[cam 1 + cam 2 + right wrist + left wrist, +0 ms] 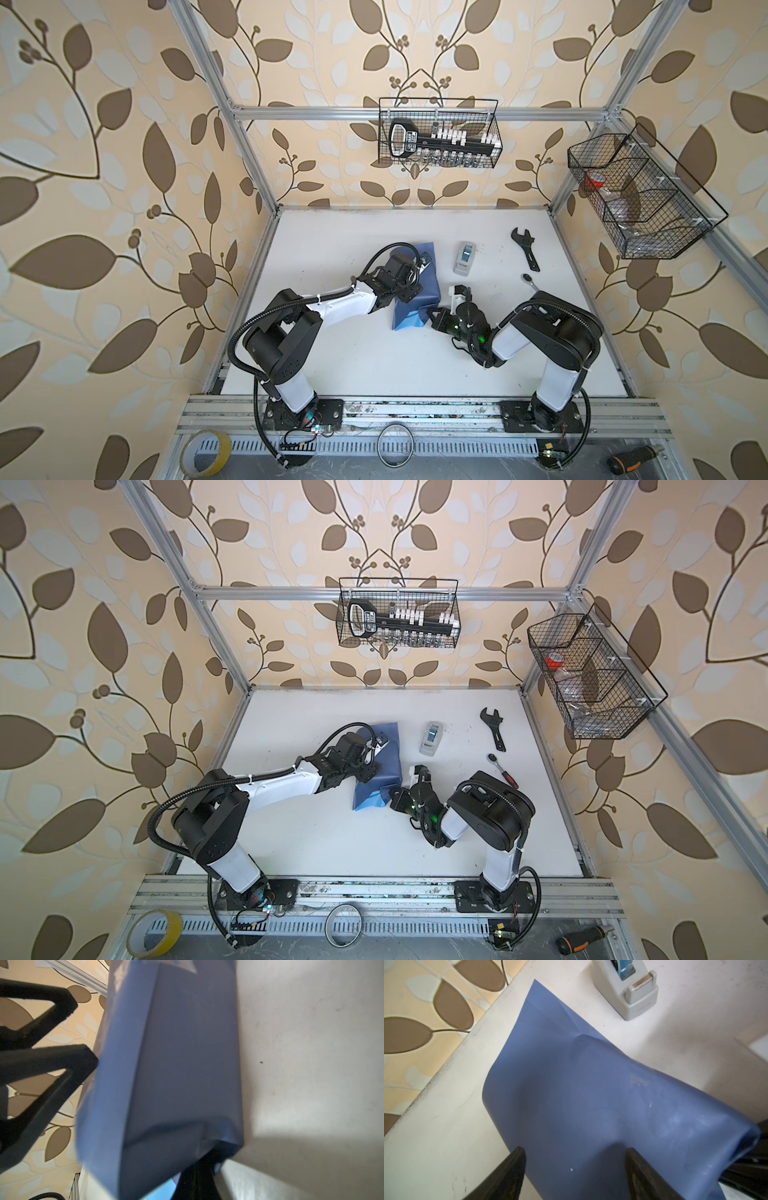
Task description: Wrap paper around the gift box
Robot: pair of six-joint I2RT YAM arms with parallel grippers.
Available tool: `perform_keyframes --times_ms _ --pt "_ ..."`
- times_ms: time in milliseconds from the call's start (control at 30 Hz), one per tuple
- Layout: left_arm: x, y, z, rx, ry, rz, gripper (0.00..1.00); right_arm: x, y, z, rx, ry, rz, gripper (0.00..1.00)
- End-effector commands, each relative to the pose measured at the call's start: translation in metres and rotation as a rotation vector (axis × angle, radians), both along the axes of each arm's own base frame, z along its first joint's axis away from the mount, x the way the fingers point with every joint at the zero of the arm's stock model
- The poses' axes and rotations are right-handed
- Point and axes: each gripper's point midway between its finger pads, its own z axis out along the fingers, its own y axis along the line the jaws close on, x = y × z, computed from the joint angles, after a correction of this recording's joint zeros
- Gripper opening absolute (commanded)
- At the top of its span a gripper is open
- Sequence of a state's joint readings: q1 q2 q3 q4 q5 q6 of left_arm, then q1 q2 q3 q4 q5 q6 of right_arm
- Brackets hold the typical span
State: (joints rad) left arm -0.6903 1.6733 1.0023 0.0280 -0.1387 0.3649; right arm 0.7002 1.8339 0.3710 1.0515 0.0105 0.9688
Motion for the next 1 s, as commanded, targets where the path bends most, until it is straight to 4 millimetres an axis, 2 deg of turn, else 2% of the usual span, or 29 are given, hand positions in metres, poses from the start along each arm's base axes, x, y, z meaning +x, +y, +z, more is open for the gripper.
perform_keyframes --times_ms 0,333,733,967 --pt "-0.025 0.024 -0.039 0.132 0.118 -0.015 0.77 0.002 0.004 0.002 0.023 -0.001 0.001 0.05" --pt "-0.026 0.024 -0.040 0.136 0.122 -0.016 0.78 -0.005 0.010 0.018 0.049 -0.035 0.016 0.05" --pt "-0.025 0.025 -0.041 0.139 0.122 -0.017 0.78 0.005 0.001 -0.006 0.005 -0.010 -0.038 0.05" --pt "-0.025 0.024 -0.041 0.140 0.122 -0.017 0.78 0.005 -0.005 -0.013 -0.005 0.001 -0.057 0.05"
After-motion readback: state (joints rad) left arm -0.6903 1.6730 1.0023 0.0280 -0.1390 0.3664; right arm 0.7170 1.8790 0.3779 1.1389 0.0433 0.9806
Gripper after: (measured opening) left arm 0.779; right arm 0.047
